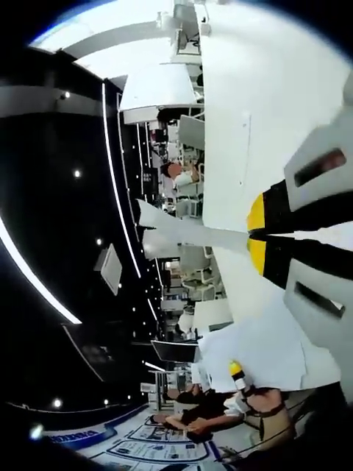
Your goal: Organize the stack of printing papers by aligning and flattening the scattered papers on the table
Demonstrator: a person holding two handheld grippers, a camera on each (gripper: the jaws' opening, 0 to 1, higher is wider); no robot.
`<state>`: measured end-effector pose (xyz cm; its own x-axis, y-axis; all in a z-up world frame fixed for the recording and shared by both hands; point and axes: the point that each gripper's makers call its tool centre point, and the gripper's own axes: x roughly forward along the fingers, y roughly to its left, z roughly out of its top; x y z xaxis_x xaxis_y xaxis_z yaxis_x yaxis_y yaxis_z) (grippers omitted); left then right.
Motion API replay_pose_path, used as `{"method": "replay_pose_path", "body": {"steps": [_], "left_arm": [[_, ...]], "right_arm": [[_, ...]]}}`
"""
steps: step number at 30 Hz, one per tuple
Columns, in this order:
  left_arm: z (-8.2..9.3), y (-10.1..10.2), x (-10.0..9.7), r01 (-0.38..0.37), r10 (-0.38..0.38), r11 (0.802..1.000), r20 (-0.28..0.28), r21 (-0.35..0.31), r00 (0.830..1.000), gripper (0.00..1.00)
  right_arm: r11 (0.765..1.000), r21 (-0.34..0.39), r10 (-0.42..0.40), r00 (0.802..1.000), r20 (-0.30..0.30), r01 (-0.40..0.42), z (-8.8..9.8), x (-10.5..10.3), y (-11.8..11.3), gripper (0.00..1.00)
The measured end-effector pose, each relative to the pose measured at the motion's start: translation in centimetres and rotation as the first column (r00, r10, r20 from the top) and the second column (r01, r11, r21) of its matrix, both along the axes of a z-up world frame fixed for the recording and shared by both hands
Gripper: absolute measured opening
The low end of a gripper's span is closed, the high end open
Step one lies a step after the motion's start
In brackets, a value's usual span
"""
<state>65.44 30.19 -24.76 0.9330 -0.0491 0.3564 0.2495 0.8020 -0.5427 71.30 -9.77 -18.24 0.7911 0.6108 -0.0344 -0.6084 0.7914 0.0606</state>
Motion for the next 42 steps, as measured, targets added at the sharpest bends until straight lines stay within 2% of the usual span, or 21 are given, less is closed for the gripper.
{"method": "replay_pose_path", "body": {"steps": [16, 28, 35, 42], "left_arm": [[-0.1, 0.1, 0.1, 0.001, -0.001, 1.000, -0.004, 0.005, 1.000, 0.11], [-0.1, 0.0, 0.0, 0.003, -0.003, 1.000, -0.002, 0.005, 1.000, 0.11], [0.0, 0.0, 0.0, 0.003, -0.003, 1.000, 0.002, 0.005, 1.000, 0.11], [0.0, 0.0, 0.0, 0.004, -0.004, 1.000, 0.003, 0.004, 1.000, 0.11]], "right_arm": [[1.000, 0.006, 0.019, 0.998, 0.055, -0.020, 2.1, -0.7, 0.6, 0.00], [0.999, 0.025, 0.023, 0.998, 0.062, -0.025, 2.6, -1.2, 0.8, 0.00], [1.000, 0.018, 0.017, 0.996, 0.092, -0.019, 2.8, -1.3, 1.0, 0.00], [1.000, 0.023, 0.016, 0.995, 0.098, -0.018, 3.1, -1.3, 0.9, 0.00]]}}
